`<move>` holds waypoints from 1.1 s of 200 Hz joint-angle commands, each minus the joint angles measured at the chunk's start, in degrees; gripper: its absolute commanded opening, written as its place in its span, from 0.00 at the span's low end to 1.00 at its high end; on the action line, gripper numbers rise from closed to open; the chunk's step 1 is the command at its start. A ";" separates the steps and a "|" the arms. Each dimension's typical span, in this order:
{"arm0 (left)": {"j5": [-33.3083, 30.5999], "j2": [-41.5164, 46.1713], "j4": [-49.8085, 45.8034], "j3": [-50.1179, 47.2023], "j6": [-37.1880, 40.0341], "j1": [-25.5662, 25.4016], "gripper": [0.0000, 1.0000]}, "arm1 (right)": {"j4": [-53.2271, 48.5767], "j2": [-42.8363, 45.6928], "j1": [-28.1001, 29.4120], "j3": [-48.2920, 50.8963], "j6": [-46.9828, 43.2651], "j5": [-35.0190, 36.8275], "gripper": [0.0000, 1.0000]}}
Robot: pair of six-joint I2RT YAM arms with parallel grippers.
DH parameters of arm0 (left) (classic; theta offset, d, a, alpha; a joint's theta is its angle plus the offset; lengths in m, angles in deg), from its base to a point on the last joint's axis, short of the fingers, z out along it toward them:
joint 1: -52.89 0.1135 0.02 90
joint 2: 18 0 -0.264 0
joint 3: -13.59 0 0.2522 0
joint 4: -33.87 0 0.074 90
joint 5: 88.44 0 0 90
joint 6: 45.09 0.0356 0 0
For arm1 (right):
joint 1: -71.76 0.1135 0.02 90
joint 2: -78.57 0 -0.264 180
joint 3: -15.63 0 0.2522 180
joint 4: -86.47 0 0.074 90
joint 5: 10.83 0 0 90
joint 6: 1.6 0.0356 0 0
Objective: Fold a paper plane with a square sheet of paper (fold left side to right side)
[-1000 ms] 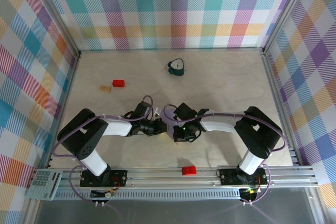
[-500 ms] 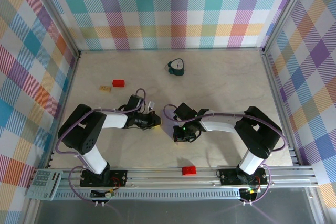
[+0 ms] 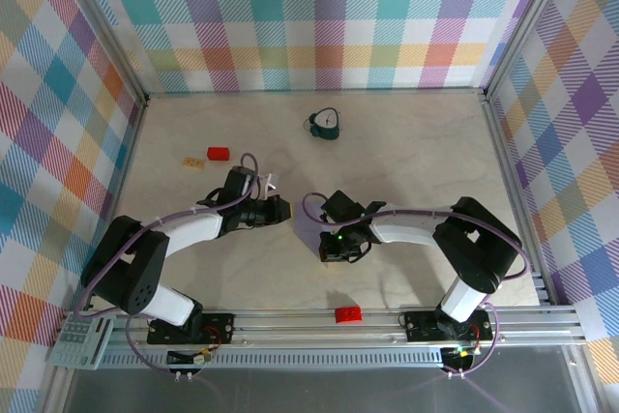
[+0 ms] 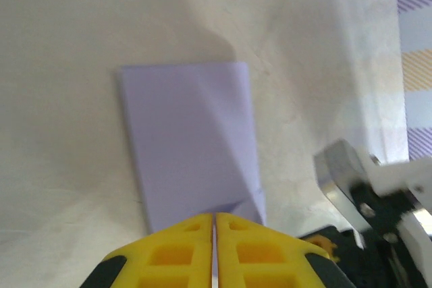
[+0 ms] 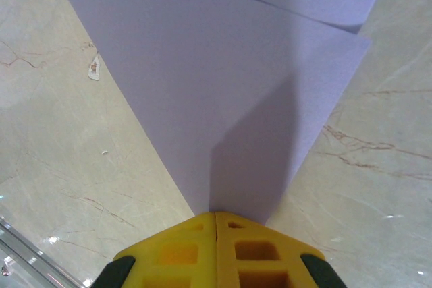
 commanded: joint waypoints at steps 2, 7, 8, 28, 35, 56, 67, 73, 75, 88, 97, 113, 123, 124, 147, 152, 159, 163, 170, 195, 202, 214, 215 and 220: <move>1.49 -0.20 1.18 -0.93 -0.94 -3.73 0.10 | -5.37 -4.00 -0.03 3.99 0.52 8.52 0.00; 1.41 -0.75 2.00 -1.06 -1.39 -4.37 0.10 | -5.33 -4.00 -0.03 4.06 0.51 8.53 0.00; 1.45 -0.97 2.18 -1.11 -1.39 -4.48 0.10 | -5.29 -4.04 -0.03 4.11 0.55 8.53 0.00; 1.74 -3.67 5.31 -1.18 -2.94 -6.28 0.10 | -5.42 -4.07 -0.08 4.13 0.43 8.52 0.00; 1.89 -4.86 5.97 -0.95 -3.06 -6.74 0.10 | -5.40 -4.06 -0.03 4.11 0.44 8.44 0.00; 1.05 -7.31 6.17 -0.04 -3.03 -7.96 0.09 | -5.52 -4.08 -0.03 4.12 0.46 8.35 0.00; 0.17 -8.20 5.96 0.32 -2.71 -8.44 0.09 | -5.55 -4.12 0.00 4.05 0.49 8.26 0.00; -0.08 -8.64 5.87 0.38 -2.54 -8.62 0.09 | -5.59 -4.12 -0.03 4.02 0.49 8.25 0.00; -0.13 -8.74 5.87 0.41 -2.53 -8.63 0.09 | -5.53 -4.09 -0.03 3.99 0.45 8.22 0.00; -0.42 -9.53 6.12 0.34 -2.46 -8.86 0.08 | -5.60 -4.00 -0.03 3.96 0.49 8.11 0.00; -0.61 -9.89 6.30 0.12 -2.48 -8.98 0.08 | -5.43 -3.78 -0.03 3.73 0.40 7.85 0.00; -1.27 -10.53 5.98 -0.26 -2.37 -9.08 0.07 | -5.26 -3.19 0.01 3.18 0.17 7.18 0.00; -1.87 -10.86 5.78 -0.60 -2.26 -9.08 0.06 | -5.01 -2.71 -0.10 2.65 -0.02 6.65 0.00; -1.91 -10.89 5.78 -0.66 -2.26 -9.08 0.06 | -4.95 -2.69 -0.11 2.56 -0.02 6.58 0.00; -3.14 -11.59 5.31 -1.40 -2.30 -9.08 0.05 | -3.75 -1.21 -0.12 1.00 -0.70 4.84 0.00; -3.25 -11.75 5.05 -1.42 -2.29 -9.07 0.04 | -3.32 -0.80 -0.11 0.70 -0.77 4.44 0.00; -3.34 -11.96 4.92 -1.58 -2.43 -9.03 0.04 | -2.78 -0.12 -0.12 0.25 -0.85 3.82 0.00; -3.34 -12.08 4.94 -1.68 -2.57 -9.07 0.04 | -2.63 0.30 -0.10 -0.05 -0.94 3.54 0.00; -3.51 -12.28 4.77 -1.81 -2.81 -9.08 0.03 | -2.53 0.91 -0.20 -0.53 -0.98 3.27 0.00; -3.56 -12.49 5.16 -2.48 -3.40 -9.07 0.00 | -2.30 3.35 -0.22 -2.23 -1.35 2.79 0.00; -3.61 -12.49 5.16 -2.58 -3.54 -9.08 0.00 | -1.84 3.86 -0.21 -2.49 -1.33 2.33 0.00; -3.63 -12.48 5.31 -2.72 -3.62 -9.08 0.00 | -0.61 4.73 -0.21 -2.52 -1.23 1.57 0.00; -3.62 -12.49 5.33 -2.73 -3.69 -9.08 0.00 | -0.47 4.81 -0.21 -2.52 -1.20 1.49 0.00; -3.61 -12.46 5.50 -2.80 -3.73 -9.08 0.00 | 0.22 5.17 -0.21 -2.43 -1.04 1.26 0.00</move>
